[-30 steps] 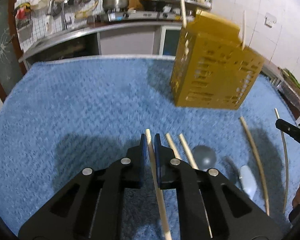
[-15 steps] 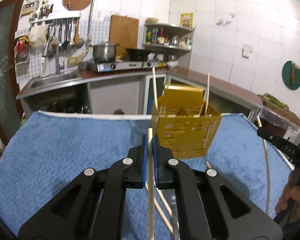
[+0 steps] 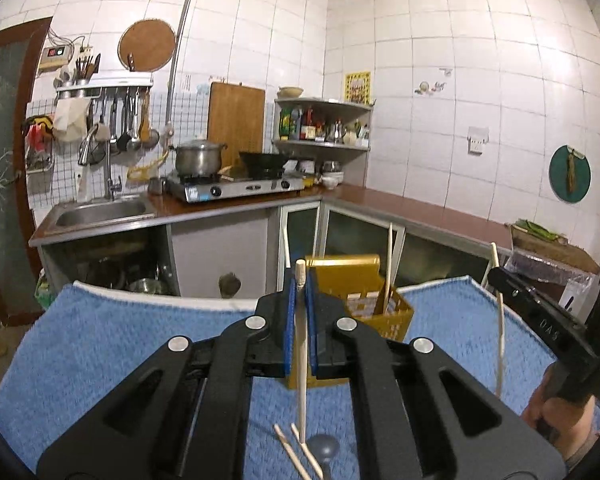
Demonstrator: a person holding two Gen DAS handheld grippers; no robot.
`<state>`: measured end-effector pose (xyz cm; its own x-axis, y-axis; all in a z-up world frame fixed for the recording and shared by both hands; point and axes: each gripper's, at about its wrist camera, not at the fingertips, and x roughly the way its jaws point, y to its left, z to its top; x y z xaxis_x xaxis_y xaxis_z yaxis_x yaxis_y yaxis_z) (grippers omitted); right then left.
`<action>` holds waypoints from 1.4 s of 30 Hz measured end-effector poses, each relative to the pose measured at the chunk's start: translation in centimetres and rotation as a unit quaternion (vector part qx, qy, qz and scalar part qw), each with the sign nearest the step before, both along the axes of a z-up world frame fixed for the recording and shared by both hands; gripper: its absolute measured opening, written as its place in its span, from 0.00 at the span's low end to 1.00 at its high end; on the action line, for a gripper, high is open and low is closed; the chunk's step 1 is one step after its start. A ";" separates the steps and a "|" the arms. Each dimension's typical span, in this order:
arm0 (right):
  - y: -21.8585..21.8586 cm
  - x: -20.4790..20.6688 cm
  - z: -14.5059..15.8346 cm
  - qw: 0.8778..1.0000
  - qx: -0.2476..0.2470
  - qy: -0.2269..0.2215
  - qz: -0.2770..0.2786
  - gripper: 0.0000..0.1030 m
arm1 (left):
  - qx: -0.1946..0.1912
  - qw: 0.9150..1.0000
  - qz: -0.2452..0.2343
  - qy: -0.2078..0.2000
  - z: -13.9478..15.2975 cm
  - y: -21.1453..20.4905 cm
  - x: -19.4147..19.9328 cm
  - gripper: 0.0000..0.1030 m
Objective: Organize utensils
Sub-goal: 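Lift both held chopsticks up toward the yellow holder, then lower the left tool's chopstick into the holder while the right tool lowers its chopstick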
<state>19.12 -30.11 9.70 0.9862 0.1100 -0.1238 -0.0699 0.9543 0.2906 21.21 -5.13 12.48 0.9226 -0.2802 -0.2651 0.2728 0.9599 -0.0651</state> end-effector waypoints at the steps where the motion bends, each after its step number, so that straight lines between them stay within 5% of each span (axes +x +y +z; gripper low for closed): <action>1: -0.1 0.1 0.4 1.000 0.001 -0.008 -0.002 0.06 | -0.003 1.000 -0.001 -0.006 0.7 -0.1 0.2 0.04; 10: 0.9 2.7 4.5 0.998 0.008 -0.066 0.001 0.06 | -0.019 0.999 -0.010 -0.048 6.1 -1.6 1.7 0.04; 21: 1.2 8.4 7.5 0.993 0.016 -0.115 -0.002 0.06 | -0.047 0.995 -0.008 -0.093 9.1 -3.4 6.4 0.04; 35: 1.4 11.3 5.0 0.987 0.019 -0.158 -0.014 0.06 | -0.054 0.995 0.006 -0.079 3.8 -3.9 11.8 0.04; 42: 1.3 11.4 4.6 0.983 0.012 -0.180 -0.044 0.06 | -0.021 0.997 0.013 -0.071 2.1 -4.6 13.2 0.04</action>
<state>30.53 -28.79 14.31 0.9716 0.0205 0.2356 -0.0892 0.9545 0.2847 34.43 -9.75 14.54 0.9570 -0.2643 -0.1200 0.2577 0.9639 -0.0675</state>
